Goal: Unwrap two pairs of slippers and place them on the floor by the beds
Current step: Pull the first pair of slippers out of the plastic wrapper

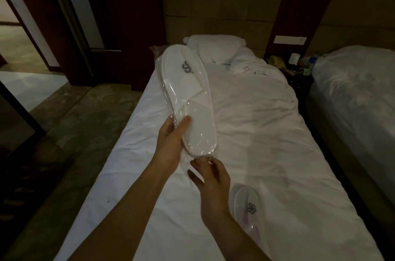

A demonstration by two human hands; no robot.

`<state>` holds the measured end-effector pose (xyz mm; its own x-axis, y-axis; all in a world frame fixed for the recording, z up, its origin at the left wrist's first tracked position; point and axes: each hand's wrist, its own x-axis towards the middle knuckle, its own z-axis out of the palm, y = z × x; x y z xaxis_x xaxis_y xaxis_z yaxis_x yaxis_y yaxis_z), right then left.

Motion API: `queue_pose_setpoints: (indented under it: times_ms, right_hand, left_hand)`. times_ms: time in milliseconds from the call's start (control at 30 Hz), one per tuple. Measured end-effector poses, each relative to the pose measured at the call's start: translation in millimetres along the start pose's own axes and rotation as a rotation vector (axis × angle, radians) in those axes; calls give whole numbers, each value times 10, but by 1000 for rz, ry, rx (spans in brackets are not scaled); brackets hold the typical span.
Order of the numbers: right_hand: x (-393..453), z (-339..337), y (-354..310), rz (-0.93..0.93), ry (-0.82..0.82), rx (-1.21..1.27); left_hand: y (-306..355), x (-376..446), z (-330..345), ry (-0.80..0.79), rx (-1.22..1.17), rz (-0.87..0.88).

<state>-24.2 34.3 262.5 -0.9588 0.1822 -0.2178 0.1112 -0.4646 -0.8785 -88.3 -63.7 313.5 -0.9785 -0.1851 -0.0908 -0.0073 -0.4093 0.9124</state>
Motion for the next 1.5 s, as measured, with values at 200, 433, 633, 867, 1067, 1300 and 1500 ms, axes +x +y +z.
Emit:
queue_pose_setpoints:
  times_ms: [200, 433, 633, 867, 1067, 1300, 1500]
  right_hand:
    - [-27, 6, -33, -12, -66, 2]
    - [-53, -28, 3, 48, -66, 68]
    - [-40, -5, 1, 39, -113, 49]
    - [-70, 85, 79, 89, -126, 31]
    - [0, 122, 129, 165, -67, 74]
    - [-2, -51, 241, 186, -67, 100]
    - [-148, -300, 367, 244, -84, 11]
  left_hand:
    - [-109, -45, -181, 53, 1, 0]
    - [-120, -30, -254, 112, -38, -25]
    - [-132, -57, -325, 71, 26, -23]
    - [-165, -134, -456, 60, 77, 6]
    - [-231, -193, -518, -6, 78, -37]
    - [-547, -307, -615, 35, 42, -293]
    - [-692, -397, -575, 100, 39, -312]
